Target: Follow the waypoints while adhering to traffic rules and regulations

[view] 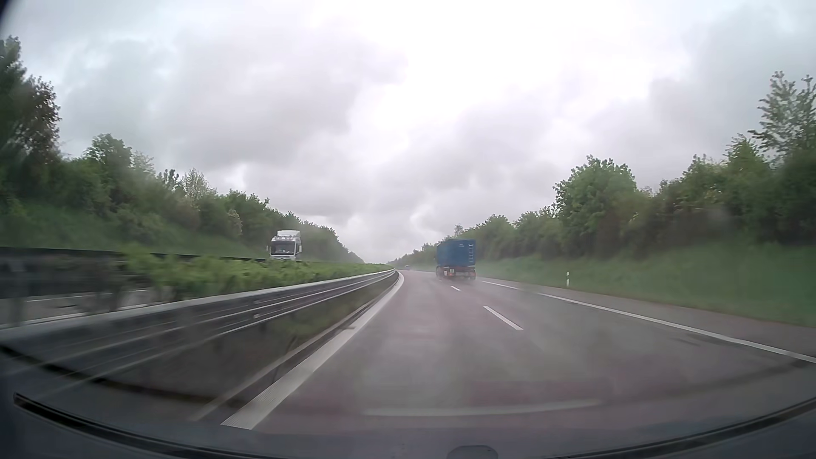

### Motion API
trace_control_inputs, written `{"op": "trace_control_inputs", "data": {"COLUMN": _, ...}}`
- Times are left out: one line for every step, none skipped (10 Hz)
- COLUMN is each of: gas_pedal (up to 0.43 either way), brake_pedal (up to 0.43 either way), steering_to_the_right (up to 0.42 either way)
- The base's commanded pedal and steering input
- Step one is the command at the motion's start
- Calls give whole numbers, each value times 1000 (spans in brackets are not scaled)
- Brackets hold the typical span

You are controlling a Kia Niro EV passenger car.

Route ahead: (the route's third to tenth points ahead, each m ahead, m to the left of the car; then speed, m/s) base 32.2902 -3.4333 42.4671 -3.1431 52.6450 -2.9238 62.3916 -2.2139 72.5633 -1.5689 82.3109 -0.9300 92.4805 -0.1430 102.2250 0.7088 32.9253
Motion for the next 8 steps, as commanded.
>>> {"op": "trace_control_inputs", "data": {"gas_pedal": 311, "brake_pedal": 0, "steering_to_the_right": -8}}
{"op": "trace_control_inputs", "data": {"gas_pedal": 311, "brake_pedal": 0, "steering_to_the_right": -8}}
{"op": "trace_control_inputs", "data": {"gas_pedal": 311, "brake_pedal": 0, "steering_to_the_right": -8}}
{"op": "trace_control_inputs", "data": {"gas_pedal": 311, "brake_pedal": 0, "steering_to_the_right": -8}}
{"op": "trace_control_inputs", "data": {"gas_pedal": 311, "brake_pedal": 0, "steering_to_the_right": -8}}
{"op": "trace_control_inputs", "data": {"gas_pedal": 311, "brake_pedal": 0, "steering_to_the_right": -8}}
{"op": "trace_control_inputs", "data": {"gas_pedal": 311, "brake_pedal": 0, "steering_to_the_right": -8}}
{"op": "trace_control_inputs", "data": {"gas_pedal": 311, "brake_pedal": 0, "steering_to_the_right": -8}}
